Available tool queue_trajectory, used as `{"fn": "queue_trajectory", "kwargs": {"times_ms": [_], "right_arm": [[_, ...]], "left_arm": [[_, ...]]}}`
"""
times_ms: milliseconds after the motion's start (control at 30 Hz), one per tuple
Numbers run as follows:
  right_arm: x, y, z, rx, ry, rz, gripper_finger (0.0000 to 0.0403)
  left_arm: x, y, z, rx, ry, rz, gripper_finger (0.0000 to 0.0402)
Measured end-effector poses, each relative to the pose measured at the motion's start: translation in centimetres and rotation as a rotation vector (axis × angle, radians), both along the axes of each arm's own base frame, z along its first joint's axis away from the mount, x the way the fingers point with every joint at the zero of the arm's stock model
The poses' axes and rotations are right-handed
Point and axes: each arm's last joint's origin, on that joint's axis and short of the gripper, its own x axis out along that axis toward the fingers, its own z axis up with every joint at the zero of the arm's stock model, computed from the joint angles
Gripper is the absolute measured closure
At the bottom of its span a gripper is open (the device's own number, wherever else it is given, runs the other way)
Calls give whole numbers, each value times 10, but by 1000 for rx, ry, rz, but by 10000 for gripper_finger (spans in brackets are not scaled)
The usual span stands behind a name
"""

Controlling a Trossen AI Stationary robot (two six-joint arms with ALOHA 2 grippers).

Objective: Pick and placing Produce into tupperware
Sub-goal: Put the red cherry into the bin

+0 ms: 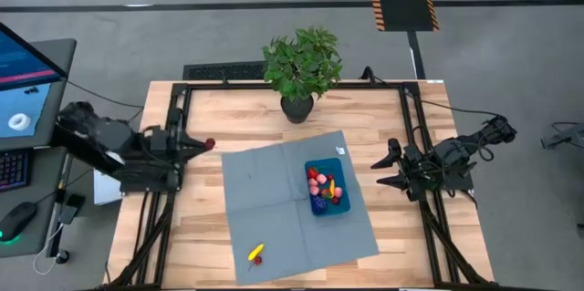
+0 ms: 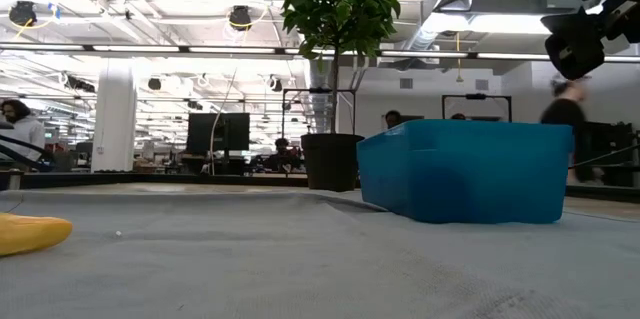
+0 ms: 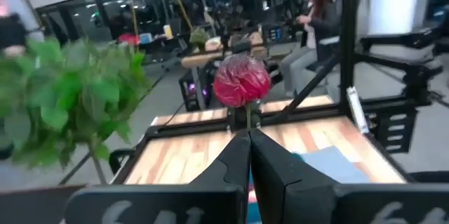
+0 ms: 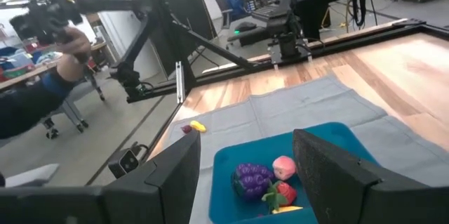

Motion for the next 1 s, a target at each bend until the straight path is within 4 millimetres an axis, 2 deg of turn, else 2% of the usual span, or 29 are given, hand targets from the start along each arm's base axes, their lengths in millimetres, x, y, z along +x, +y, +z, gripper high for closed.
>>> {"fn": "queue_trajectory", "kwargs": {"times_ms": [200,400,467,533,700,1000], "right_arm": [[0,0,1,-27,-20,3,154],[0,0,1,-120,-41,3,154],[0,-1,1,-202,-56,-32,154],[1,-3,2,-182,-56,-87,154],[1,-5,5,-226,-88,-127,154],[7,-21,5,-286,-84,-162,154]], "left_arm": [[9,5,-52,-28,-63,-45,401],[27,9,-86,-45,-87,-112,401],[33,12,-97,-65,-65,-112,401],[39,16,-108,-83,-44,-126,401],[46,21,-118,-77,-127,-193,401],[57,33,-126,-55,-84,-159,401]]}}
